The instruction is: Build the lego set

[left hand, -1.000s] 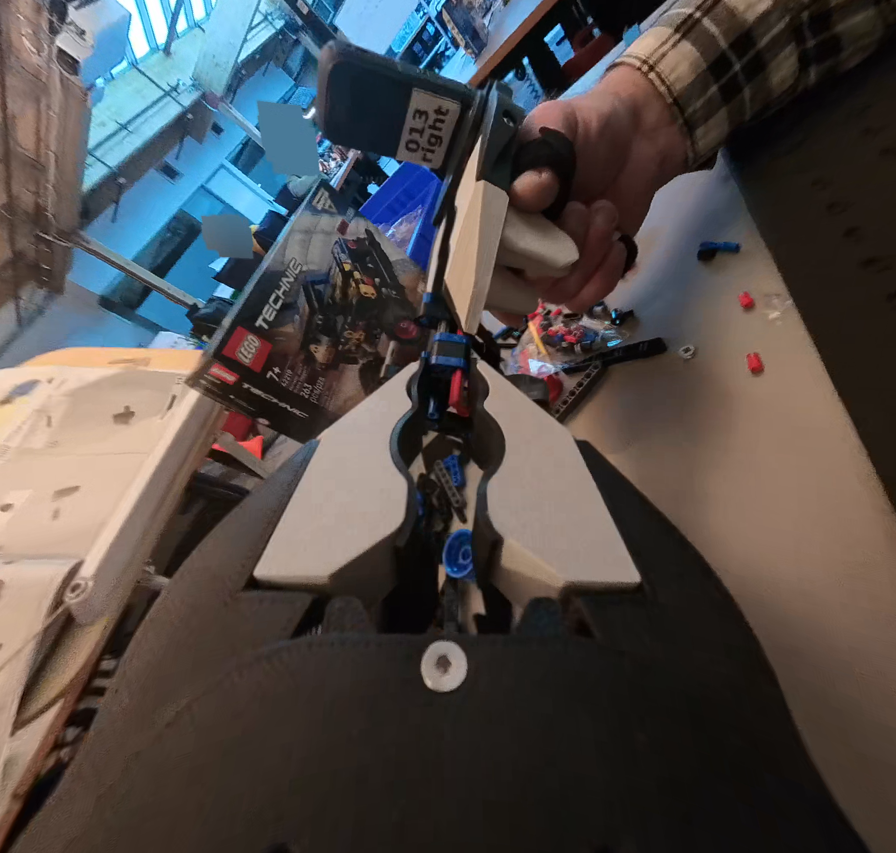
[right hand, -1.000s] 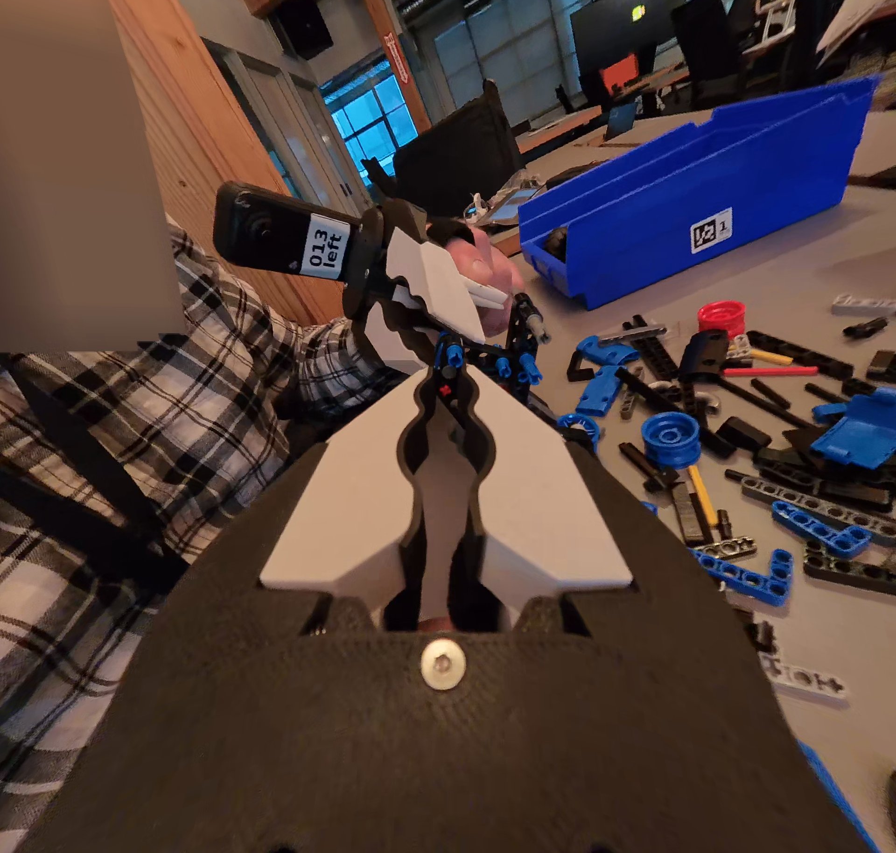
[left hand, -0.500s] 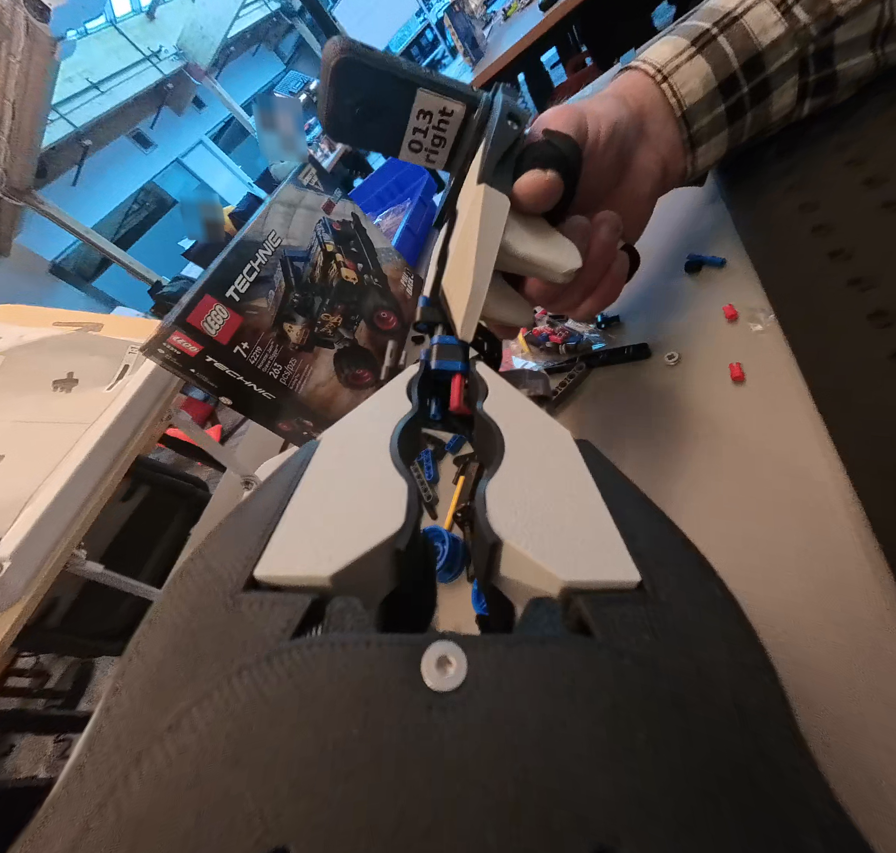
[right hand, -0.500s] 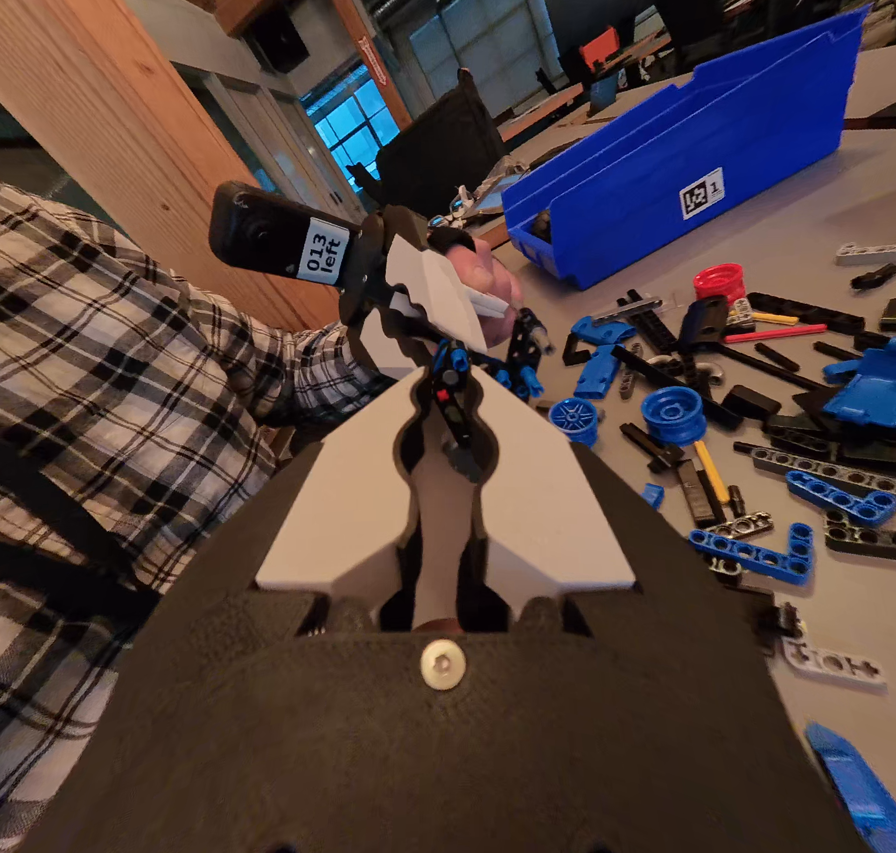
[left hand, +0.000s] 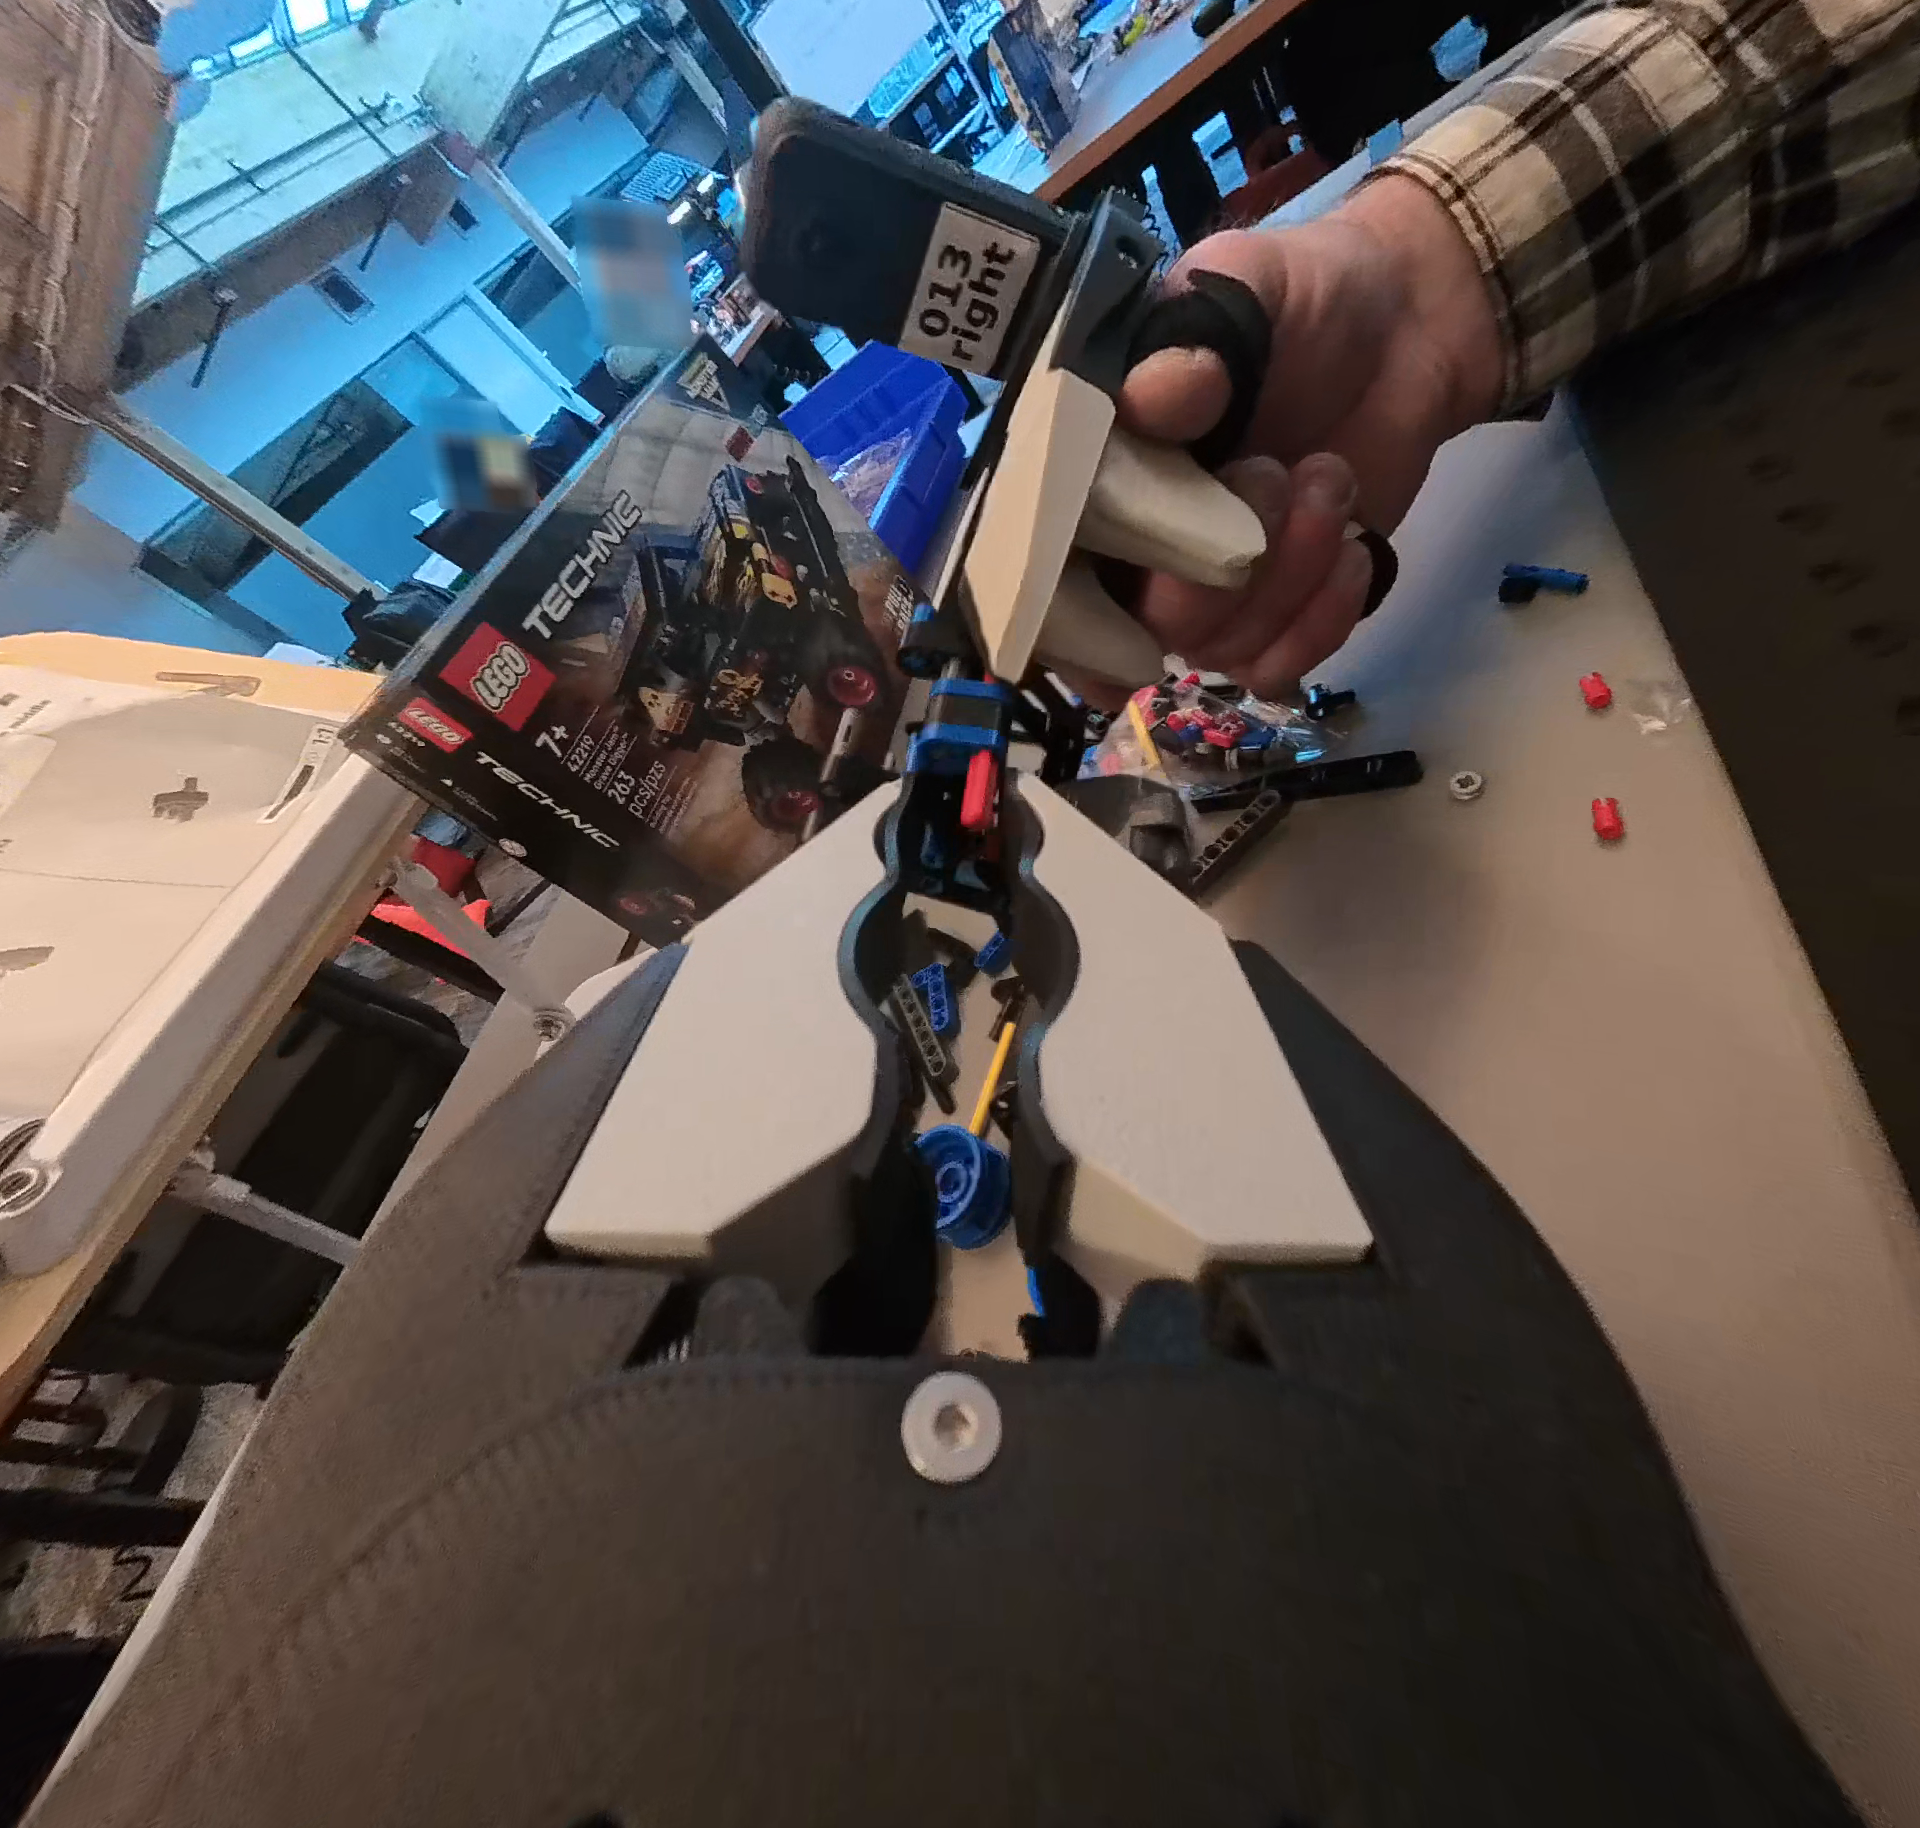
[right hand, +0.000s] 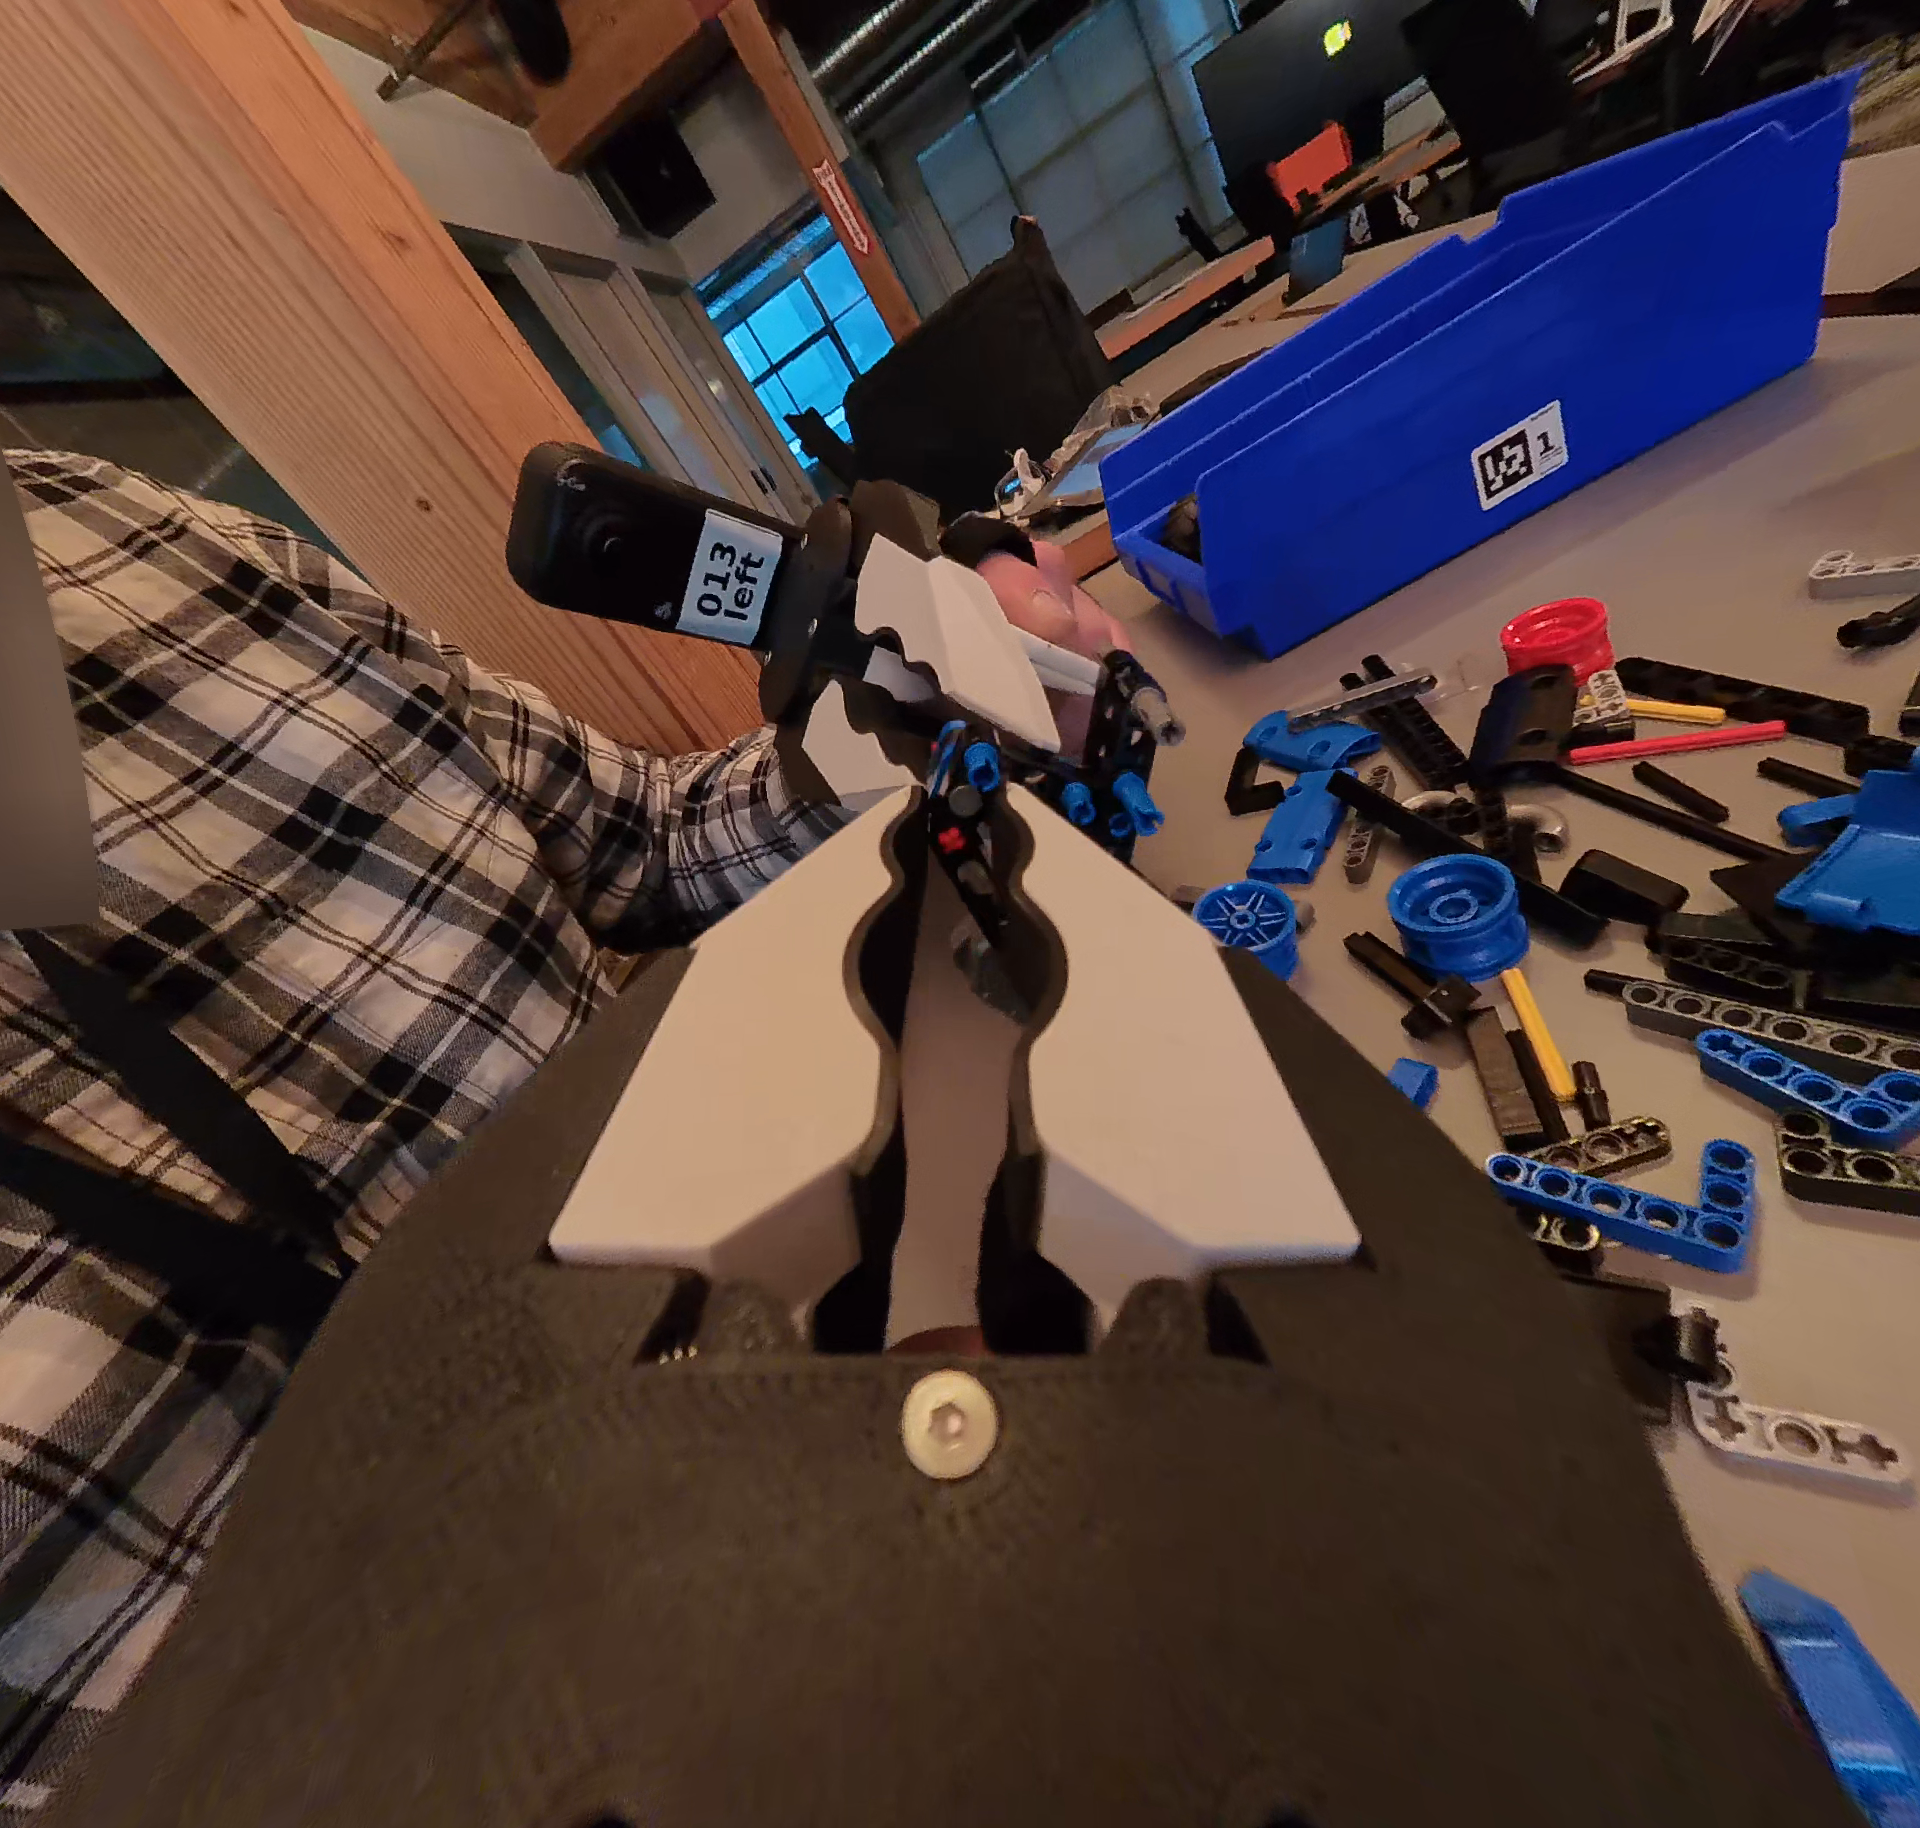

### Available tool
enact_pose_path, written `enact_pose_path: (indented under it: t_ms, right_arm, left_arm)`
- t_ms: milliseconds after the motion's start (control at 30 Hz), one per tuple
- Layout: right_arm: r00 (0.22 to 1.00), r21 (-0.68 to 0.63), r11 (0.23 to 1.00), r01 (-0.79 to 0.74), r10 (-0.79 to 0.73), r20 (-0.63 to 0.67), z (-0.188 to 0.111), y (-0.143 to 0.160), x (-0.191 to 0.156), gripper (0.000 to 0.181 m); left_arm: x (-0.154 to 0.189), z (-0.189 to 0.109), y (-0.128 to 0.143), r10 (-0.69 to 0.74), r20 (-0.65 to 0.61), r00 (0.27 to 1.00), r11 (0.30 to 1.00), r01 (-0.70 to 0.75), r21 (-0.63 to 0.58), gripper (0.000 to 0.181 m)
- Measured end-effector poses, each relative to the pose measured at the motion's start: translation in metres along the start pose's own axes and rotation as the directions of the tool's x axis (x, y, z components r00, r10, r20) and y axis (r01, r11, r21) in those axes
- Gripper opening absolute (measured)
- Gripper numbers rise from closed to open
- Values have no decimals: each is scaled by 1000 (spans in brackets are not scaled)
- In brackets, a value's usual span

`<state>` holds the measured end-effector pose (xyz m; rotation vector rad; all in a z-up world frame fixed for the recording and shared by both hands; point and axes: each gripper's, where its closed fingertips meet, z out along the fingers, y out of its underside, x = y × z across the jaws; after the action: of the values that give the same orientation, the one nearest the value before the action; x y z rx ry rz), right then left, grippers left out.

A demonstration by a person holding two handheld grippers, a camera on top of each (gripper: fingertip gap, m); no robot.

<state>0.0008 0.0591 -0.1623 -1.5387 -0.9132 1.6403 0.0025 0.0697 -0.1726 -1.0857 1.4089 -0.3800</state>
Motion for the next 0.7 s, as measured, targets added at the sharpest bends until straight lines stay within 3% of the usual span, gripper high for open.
enact_pose_path:
  t_ms: [333, 533, 700]
  right_arm:
    - [1000, -5, 1000, 15, -15, -7, 2, -1, -4, 7]
    - [993, -41, 996, 74, -77, -84, 3, 0, 5, 8]
    - [997, 48, 998, 30, -26, -75, -13, -15, 9, 11]
  left_arm:
    - [2, 0, -1, 7, 7, 1000, 1000, -7, -3, 11]
    - [-1, 2, 6, 11, 23, 1000, 999, -10, -32, 11]
    - [-5, -1, 2, 22, 42, 999, 999, -21, -26, 11]
